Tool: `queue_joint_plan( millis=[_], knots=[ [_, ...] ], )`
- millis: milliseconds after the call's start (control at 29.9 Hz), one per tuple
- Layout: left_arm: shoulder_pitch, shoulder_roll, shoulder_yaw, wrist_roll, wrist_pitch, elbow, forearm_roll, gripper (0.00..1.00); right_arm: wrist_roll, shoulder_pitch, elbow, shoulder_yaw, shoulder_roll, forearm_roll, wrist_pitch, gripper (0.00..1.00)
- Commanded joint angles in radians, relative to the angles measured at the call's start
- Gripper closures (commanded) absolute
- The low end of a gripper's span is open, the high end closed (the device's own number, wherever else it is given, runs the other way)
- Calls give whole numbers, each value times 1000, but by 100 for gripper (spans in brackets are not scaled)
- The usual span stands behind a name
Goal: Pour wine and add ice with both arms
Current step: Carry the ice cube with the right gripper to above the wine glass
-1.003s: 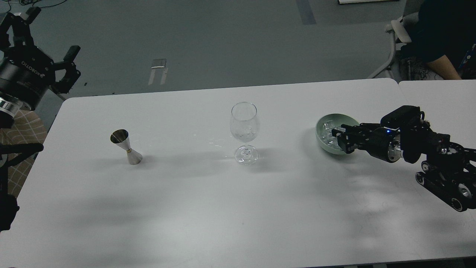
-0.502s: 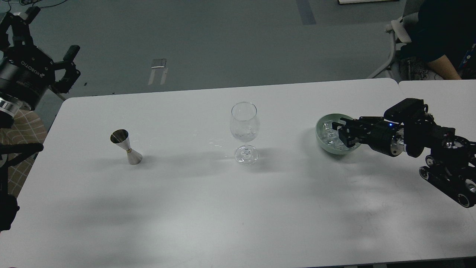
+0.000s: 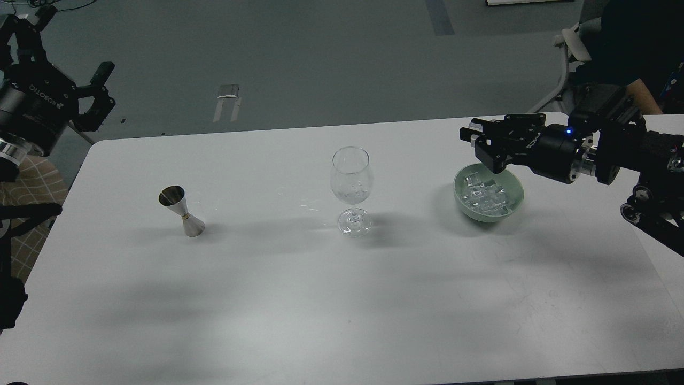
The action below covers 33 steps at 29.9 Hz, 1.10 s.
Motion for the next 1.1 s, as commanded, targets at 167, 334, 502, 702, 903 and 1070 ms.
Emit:
queue_joint_plan(
  millis=[167,334,502,702,903,1070],
  knots=[
    [-1,-5,0,0,1,0,3,2,0,128,5,-79,103,-4,38,100],
    [-7,-11,2,0,3,0,3,2,0,200,-2,-159,158,-1,40,100],
    [-7,-12,2,0,3,2,3,2,0,246,-12,-196,198,0,43,100],
    [-20,-11,2,0,3,3,3,2,0,287,-22,-203,212,3,64,100],
    [-24,-12,2,0,3,5,5,2,1,321,-20,-242,212,12,100,100],
    [-37,-11,2,0,3,5,3,2,23,407,-23,-300,218,68,167,100]
  ],
)
